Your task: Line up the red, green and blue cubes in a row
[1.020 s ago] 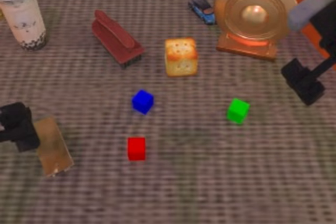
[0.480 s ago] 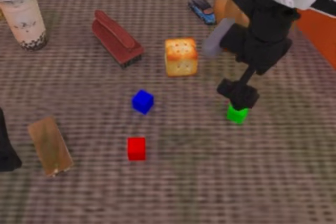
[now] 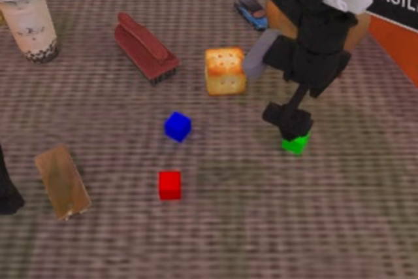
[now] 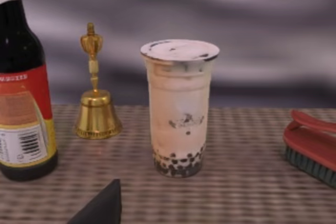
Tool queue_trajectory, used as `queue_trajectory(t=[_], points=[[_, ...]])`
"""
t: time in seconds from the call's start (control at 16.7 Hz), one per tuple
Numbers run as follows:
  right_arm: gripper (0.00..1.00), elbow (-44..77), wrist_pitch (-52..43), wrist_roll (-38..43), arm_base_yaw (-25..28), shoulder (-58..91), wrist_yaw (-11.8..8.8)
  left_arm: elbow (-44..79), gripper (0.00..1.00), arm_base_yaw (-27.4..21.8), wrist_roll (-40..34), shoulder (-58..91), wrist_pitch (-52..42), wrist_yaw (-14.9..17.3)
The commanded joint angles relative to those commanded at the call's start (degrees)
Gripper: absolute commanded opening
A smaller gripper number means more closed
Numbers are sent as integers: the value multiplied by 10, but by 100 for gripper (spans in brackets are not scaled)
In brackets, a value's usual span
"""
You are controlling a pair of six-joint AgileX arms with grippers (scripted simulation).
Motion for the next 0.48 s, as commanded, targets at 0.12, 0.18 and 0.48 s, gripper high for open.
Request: queue_trajectory(t=[0.12,0.18,0.48], points=[[100,-9,10,-1,1,3,0,0,100,0,0,0,0,0],[100,-19,23,-1,2,7,0,0,100,0,0,0,0,0],[100,-91,135,1,3,40,0,0,100,0,0,0,0,0]])
